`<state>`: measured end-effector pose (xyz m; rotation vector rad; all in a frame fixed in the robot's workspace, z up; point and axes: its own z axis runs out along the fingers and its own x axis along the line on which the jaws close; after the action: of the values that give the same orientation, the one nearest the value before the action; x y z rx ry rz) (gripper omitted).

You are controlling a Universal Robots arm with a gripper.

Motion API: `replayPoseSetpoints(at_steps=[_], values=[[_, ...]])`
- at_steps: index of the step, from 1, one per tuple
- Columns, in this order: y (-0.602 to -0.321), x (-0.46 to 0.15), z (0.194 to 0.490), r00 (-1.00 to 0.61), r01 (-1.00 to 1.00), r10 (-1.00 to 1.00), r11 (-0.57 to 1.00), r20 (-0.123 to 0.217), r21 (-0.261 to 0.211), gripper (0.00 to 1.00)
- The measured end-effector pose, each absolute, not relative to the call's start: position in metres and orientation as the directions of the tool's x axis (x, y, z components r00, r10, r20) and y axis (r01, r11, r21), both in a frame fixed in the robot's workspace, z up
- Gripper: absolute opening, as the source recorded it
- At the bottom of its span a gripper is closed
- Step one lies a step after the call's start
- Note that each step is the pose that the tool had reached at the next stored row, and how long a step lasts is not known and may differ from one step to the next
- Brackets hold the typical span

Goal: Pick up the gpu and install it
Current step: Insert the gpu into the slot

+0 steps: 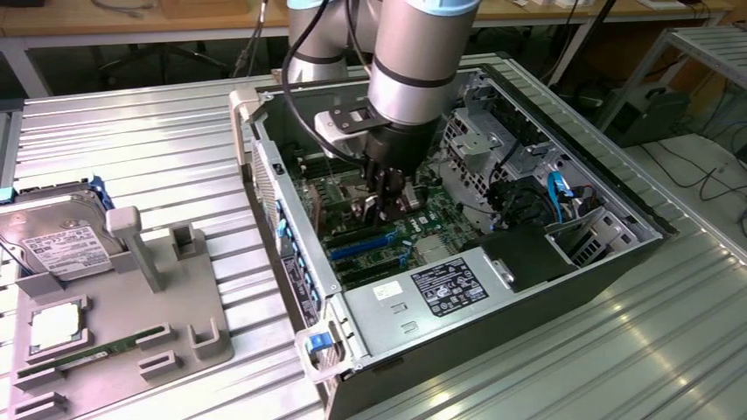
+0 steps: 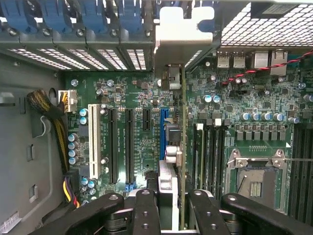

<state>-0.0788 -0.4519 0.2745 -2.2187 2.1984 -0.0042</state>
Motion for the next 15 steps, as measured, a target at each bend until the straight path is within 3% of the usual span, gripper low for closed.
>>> replayPoseSetpoints(at_steps=[15], values=[[-0.4601, -0.0793, 0.2646, -0.018, -1.0, -1.0, 0.018, -0.01, -0.012, 0.28]])
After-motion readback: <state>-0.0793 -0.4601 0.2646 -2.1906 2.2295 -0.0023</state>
